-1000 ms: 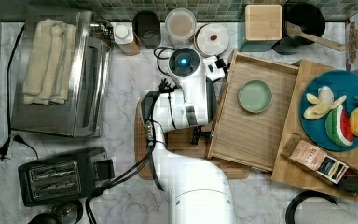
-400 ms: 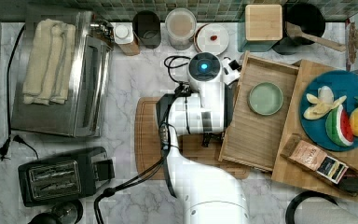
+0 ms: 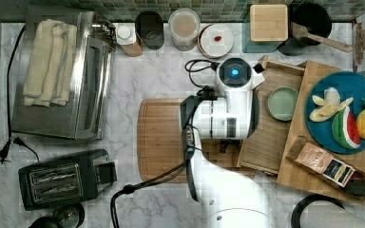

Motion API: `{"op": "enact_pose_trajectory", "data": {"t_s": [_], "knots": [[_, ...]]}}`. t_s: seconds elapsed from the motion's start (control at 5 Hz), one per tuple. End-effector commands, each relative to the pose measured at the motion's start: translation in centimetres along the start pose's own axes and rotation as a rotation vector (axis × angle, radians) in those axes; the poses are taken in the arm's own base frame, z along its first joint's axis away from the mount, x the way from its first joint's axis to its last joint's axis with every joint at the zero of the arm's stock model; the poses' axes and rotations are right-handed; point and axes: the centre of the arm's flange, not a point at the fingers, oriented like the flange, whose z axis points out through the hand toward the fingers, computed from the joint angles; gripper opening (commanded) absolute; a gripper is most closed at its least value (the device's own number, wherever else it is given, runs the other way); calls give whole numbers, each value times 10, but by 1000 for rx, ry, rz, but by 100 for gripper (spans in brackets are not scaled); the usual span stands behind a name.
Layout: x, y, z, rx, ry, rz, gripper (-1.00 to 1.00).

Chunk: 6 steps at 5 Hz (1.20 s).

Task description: Close the drawer.

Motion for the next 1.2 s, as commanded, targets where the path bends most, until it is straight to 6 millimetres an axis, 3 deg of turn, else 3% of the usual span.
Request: {"op": "enact_pose_trajectory", "data": {"t_s": [0.2, 0.4, 0.6, 0.8, 1.2], "knots": [[-7, 185, -32, -93, 81, 158, -100], [-14, 231, -17, -147, 99, 153, -100], [-20, 267, -23, -231, 81, 153, -100], [-21, 275, -37, -252, 48, 221, -100], [-21, 275, -37, -252, 48, 220, -100]]}}
